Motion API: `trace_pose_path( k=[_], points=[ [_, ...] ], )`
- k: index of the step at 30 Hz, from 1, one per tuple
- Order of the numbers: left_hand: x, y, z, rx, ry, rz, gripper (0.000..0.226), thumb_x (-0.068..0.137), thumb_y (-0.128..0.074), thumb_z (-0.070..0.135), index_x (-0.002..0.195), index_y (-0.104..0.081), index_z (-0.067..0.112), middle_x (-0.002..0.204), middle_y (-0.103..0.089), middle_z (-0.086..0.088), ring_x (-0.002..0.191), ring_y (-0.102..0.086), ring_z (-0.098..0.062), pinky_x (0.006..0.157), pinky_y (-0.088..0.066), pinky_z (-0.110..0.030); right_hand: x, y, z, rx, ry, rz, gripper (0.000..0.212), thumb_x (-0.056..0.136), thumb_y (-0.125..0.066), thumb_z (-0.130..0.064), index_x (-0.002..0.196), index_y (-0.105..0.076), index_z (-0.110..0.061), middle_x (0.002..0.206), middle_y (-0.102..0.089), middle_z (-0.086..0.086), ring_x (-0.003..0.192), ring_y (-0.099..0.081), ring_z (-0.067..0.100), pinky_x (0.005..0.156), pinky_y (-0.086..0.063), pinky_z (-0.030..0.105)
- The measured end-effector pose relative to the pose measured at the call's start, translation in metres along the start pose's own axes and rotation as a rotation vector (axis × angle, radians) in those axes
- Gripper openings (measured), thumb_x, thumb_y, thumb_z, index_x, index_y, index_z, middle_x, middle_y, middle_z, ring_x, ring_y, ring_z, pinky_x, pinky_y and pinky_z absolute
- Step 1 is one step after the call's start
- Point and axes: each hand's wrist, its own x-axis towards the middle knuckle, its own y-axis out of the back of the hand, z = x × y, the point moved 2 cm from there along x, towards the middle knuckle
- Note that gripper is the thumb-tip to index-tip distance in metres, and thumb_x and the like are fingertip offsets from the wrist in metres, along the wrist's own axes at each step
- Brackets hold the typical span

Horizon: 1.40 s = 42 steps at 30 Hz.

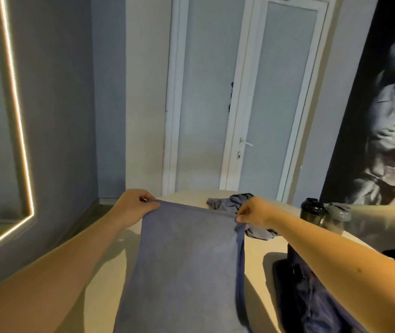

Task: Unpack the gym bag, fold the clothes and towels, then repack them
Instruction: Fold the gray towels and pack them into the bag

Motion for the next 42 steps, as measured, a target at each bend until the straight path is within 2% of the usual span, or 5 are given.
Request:
trace_pose_path(
  k=[3,9,17,29,42],
  points=[
    [-0.014,0.030,0.039,0.050,-0.088,0.002,0.008,0.087,-0.078,0.021,0.082,-0.075,0.026,0.084,-0.073,0.008,0.080,-0.065,-0.003,0.065,-0.044,-0.012,-0.027,0.033,-0.008,0.012,0.019,0.040,0.018,0.089,-0.075,-0.023,0.102,-0.079,-0.011,0.102,-0.075,0.006,0.094,-0.068,0.025,0.086,-0.055,0.036],
    [-0.036,0.067,0.115,0.072,-0.200,0.042,0.009,0.085,-0.081,0.023,0.080,-0.075,0.027,0.082,-0.073,0.008,0.078,-0.065,-0.004,0.065,-0.043,-0.014,-0.069,0.077,-0.024,-0.214,0.033,0.001,0.020,0.088,-0.070,-0.030,0.091,-0.077,-0.012,0.086,-0.068,0.012,0.073,-0.056,0.024,0.062,-0.045,0.031],
    [-0.046,0.099,0.165,0.141,-0.217,0.111,0.018,0.080,-0.085,0.032,0.080,-0.074,0.017,0.079,-0.070,0.001,0.073,-0.062,-0.010,0.061,-0.041,-0.023,-0.095,0.127,-0.033,-0.148,0.031,0.154,0.023,0.085,-0.076,-0.035,0.096,-0.080,-0.015,0.091,-0.073,0.003,0.086,-0.066,0.021,0.079,-0.057,0.036],
    [-0.054,0.112,0.168,0.232,-0.219,0.146,0.027,0.079,-0.085,0.037,0.076,-0.068,0.016,0.078,-0.068,-0.002,0.074,-0.061,-0.017,0.060,-0.042,-0.028,-0.100,0.133,-0.042,-0.073,0.082,0.296,0.031,0.091,-0.068,-0.027,0.092,-0.071,0.004,0.093,-0.069,0.025,0.088,-0.066,0.042,0.075,-0.056,0.053],
    [-0.063,0.108,0.141,0.322,-0.175,-0.113,0.024,0.086,-0.079,0.038,0.085,-0.070,0.016,0.088,-0.069,0.000,0.080,-0.062,-0.011,0.063,-0.042,-0.022,-0.092,0.120,-0.033,0.032,0.093,0.419,0.013,0.094,-0.063,-0.020,0.095,-0.068,-0.008,0.088,-0.069,0.010,0.081,-0.065,0.027,0.077,-0.060,0.046]
  ],
)
